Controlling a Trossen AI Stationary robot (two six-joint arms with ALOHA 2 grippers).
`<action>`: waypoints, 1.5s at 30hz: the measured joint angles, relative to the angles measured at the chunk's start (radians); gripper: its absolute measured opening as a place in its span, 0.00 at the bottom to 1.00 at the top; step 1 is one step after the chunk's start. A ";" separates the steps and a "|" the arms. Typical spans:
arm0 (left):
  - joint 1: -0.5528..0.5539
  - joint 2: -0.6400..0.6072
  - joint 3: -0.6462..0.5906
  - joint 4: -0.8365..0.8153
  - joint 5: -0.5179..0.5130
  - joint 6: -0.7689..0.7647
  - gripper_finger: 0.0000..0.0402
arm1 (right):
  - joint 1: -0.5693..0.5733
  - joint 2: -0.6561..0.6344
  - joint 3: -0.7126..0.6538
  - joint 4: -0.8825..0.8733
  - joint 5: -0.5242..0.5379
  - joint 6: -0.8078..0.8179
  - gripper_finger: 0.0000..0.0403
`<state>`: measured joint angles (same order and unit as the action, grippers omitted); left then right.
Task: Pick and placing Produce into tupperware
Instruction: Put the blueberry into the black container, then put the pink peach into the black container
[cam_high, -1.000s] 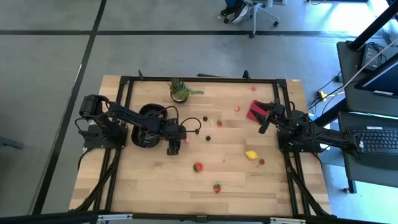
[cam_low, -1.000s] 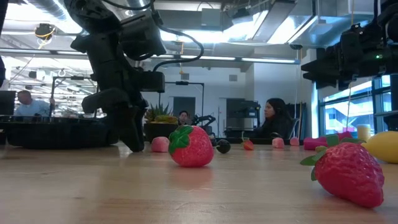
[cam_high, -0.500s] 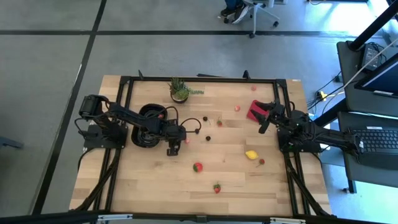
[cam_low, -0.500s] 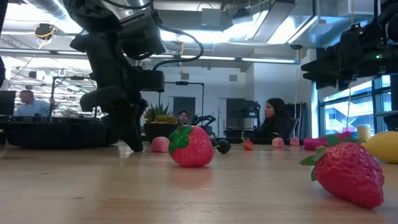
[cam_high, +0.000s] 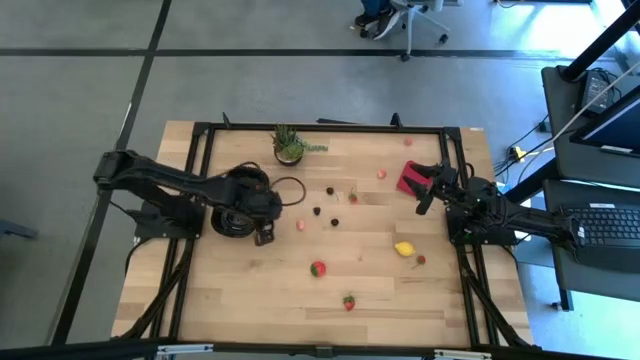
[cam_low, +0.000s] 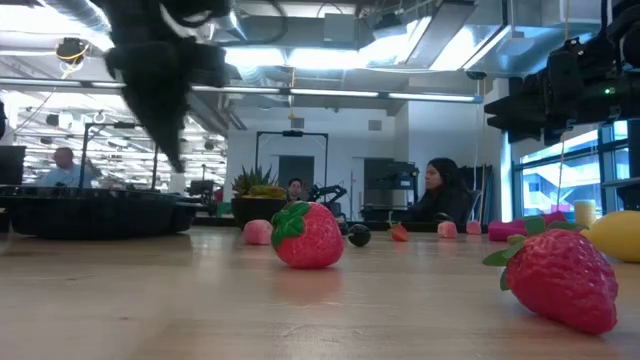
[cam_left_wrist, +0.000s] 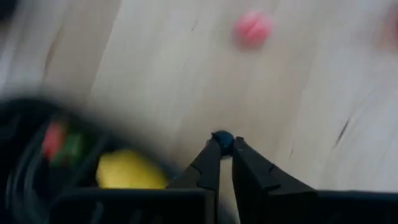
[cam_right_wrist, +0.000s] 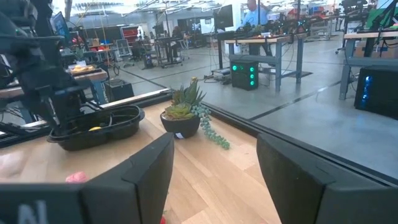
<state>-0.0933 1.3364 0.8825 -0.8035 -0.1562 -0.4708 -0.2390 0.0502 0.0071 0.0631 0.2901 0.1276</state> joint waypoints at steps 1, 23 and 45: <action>0.000 -0.022 -0.002 -0.049 -0.010 -0.050 0.05 | 0.000 0.000 0.000 0.000 0.000 0.001 0.58; -0.006 -0.075 -0.031 -0.049 -0.048 -0.203 0.14 | 0.000 0.000 0.000 0.017 0.000 -0.001 0.58; 0.057 0.153 -0.030 0.576 -0.099 0.192 0.60 | 0.000 0.000 0.000 0.020 0.002 -0.002 0.58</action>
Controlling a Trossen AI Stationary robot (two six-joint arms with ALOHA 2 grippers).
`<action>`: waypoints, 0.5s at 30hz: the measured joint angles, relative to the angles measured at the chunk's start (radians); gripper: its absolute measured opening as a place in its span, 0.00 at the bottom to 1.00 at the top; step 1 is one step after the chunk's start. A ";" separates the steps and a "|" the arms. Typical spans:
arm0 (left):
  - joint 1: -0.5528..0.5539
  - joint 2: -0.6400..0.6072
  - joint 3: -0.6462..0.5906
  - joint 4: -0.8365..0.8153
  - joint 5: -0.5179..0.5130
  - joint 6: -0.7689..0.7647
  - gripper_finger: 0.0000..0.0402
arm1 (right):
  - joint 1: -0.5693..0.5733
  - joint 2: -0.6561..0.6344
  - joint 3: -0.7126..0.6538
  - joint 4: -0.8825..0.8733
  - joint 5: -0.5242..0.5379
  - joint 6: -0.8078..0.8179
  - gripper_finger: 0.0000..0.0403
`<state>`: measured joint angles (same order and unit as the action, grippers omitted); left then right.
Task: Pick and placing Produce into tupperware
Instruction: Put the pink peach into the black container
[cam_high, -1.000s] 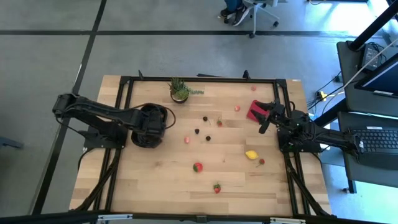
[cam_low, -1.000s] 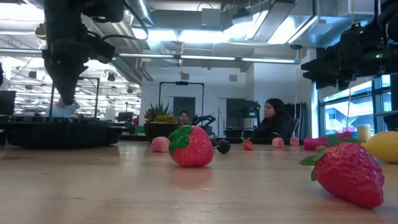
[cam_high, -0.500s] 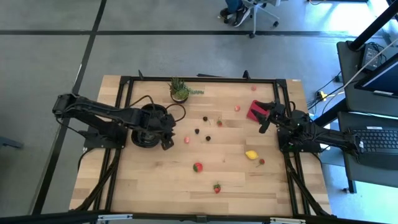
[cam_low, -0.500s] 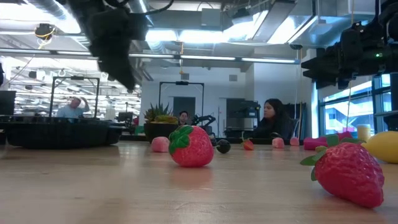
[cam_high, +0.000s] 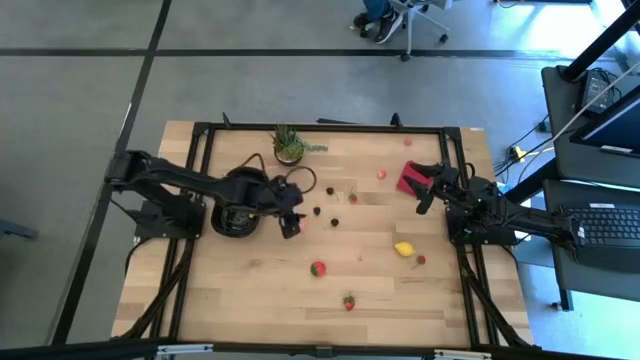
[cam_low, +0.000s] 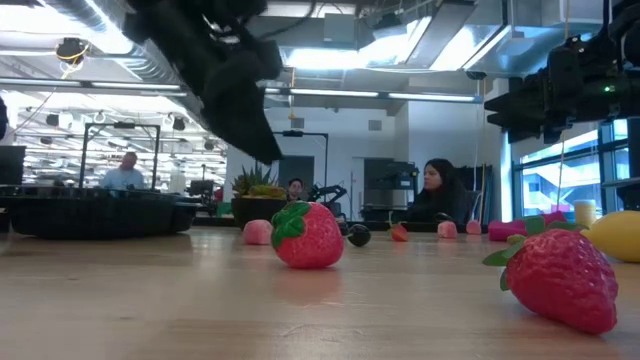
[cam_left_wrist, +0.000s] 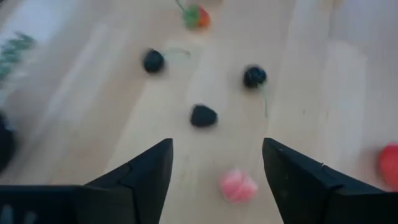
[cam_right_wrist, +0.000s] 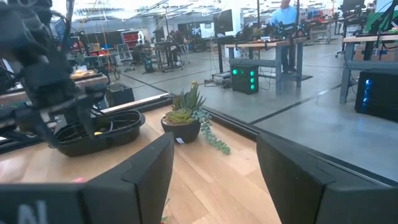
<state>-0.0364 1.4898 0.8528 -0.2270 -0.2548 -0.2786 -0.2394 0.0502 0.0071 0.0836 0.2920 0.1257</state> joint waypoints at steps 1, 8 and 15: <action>0.001 0.025 0.000 0.017 0.022 0.021 0.60 | 0.000 0.000 0.000 0.000 0.000 -0.001 0.58; -0.003 0.129 0.000 0.019 0.122 0.072 0.57 | 0.000 0.000 0.000 -0.003 0.002 -0.003 0.58; -0.018 0.147 0.000 0.020 0.134 0.112 0.57 | 0.000 0.000 0.000 -0.005 0.002 -0.006 0.58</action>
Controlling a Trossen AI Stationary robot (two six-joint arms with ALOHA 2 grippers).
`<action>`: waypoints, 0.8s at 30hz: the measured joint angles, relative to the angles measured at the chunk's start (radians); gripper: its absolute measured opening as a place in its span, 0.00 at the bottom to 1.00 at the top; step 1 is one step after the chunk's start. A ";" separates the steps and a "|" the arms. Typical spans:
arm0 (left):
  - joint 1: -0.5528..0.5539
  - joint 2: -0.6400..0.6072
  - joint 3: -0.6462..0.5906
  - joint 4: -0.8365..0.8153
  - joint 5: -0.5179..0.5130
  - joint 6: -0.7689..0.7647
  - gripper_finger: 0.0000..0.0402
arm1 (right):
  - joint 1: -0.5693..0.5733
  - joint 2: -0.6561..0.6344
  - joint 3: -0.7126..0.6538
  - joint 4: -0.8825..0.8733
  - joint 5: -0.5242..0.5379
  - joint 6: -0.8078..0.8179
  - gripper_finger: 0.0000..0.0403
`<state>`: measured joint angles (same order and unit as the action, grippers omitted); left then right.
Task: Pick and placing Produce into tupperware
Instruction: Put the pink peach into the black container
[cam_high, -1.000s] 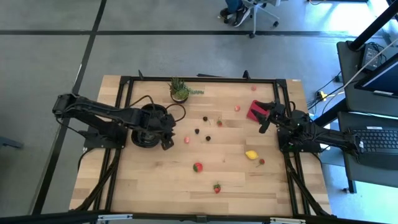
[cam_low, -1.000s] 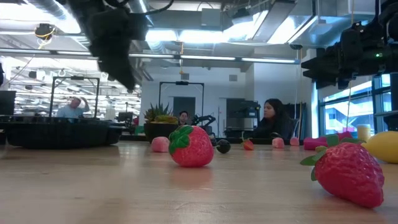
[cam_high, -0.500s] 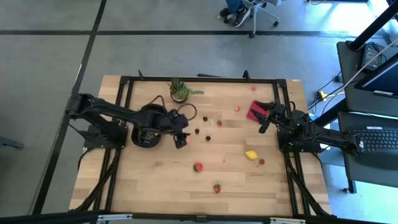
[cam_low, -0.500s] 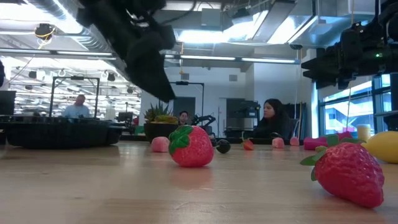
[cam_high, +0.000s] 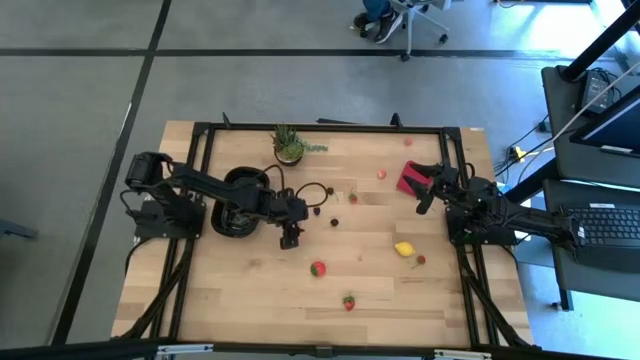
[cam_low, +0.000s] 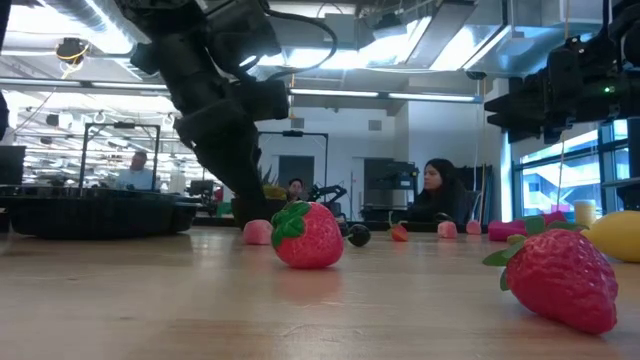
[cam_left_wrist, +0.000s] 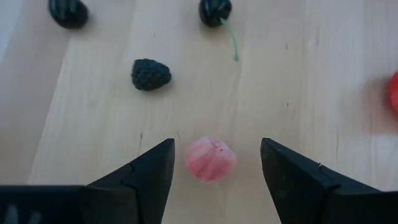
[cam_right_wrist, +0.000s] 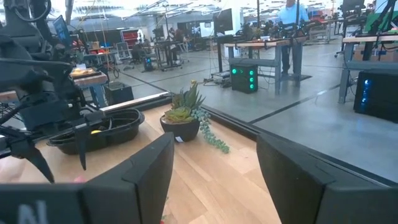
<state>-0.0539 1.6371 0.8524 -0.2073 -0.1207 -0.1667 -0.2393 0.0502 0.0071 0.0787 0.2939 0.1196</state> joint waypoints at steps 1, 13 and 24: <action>-0.003 0.003 0.000 0.000 0.000 0.010 0.57 | 0.000 0.000 0.000 0.000 0.000 0.000 0.58; -0.014 0.090 0.001 0.016 -0.030 0.019 0.52 | 0.000 0.000 0.000 -0.003 0.000 0.001 0.58; -0.014 0.098 0.001 0.018 -0.028 0.020 0.33 | 0.000 0.000 0.000 -0.003 0.000 -0.005 0.58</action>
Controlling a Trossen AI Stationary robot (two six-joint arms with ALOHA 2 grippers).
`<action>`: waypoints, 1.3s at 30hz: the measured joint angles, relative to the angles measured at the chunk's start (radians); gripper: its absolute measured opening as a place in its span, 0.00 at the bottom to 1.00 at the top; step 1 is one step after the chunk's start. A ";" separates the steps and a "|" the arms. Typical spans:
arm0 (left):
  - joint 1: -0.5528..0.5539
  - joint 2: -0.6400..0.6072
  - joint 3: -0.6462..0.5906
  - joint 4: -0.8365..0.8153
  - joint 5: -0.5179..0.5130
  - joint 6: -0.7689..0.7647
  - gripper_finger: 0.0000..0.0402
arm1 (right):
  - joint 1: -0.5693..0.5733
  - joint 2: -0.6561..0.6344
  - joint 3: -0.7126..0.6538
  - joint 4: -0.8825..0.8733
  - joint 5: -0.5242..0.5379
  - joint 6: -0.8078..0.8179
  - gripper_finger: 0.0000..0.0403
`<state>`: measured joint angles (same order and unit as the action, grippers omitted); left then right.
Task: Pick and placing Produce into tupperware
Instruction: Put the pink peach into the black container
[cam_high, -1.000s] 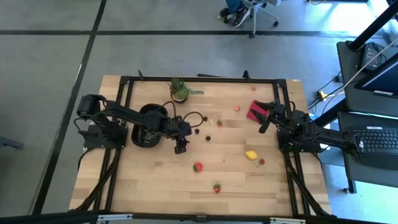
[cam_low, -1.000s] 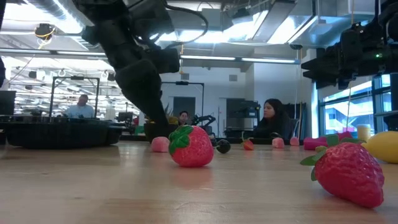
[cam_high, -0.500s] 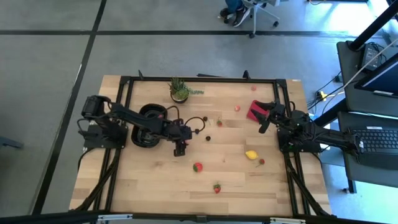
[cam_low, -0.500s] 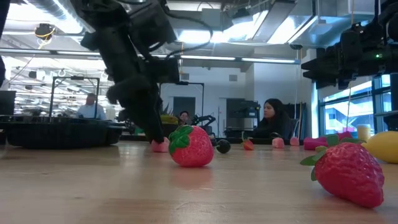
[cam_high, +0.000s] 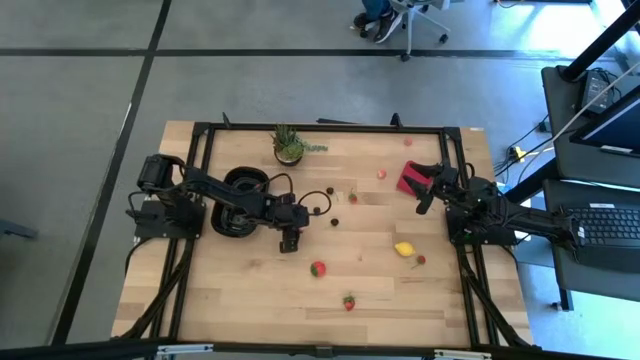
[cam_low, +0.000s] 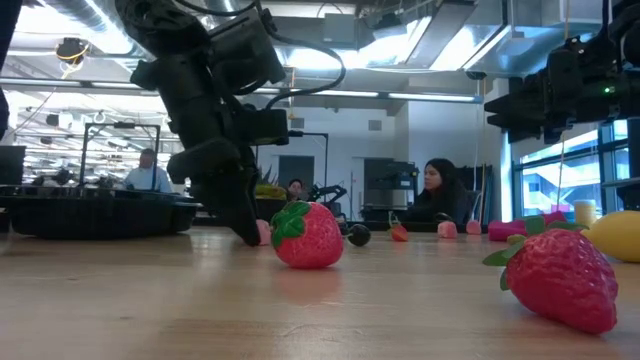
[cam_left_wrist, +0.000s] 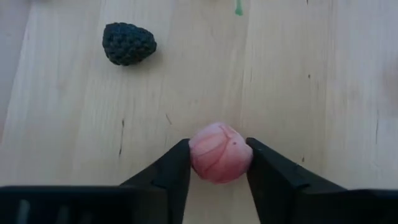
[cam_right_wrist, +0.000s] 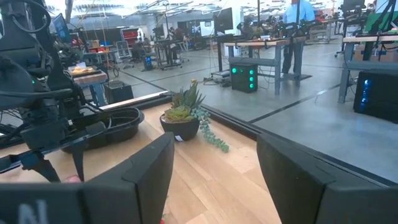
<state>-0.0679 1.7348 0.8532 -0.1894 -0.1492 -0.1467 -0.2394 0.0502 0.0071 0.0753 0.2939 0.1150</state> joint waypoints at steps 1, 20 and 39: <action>0.000 0.000 0.000 0.000 -0.002 0.000 0.31 | 0.000 0.000 0.000 0.000 0.000 0.000 0.58; 0.074 -0.450 -0.001 -0.507 -0.324 -0.296 0.19 | 0.000 0.000 0.000 0.002 0.000 -0.019 0.58; 0.393 -0.438 -0.001 -0.828 -0.196 -0.838 0.21 | 0.000 0.000 0.000 0.002 0.000 -0.015 0.58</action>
<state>0.3250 1.2970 0.8520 -1.0172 -0.3447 -0.9852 -0.2394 0.0502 0.0071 0.0776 0.2939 0.0998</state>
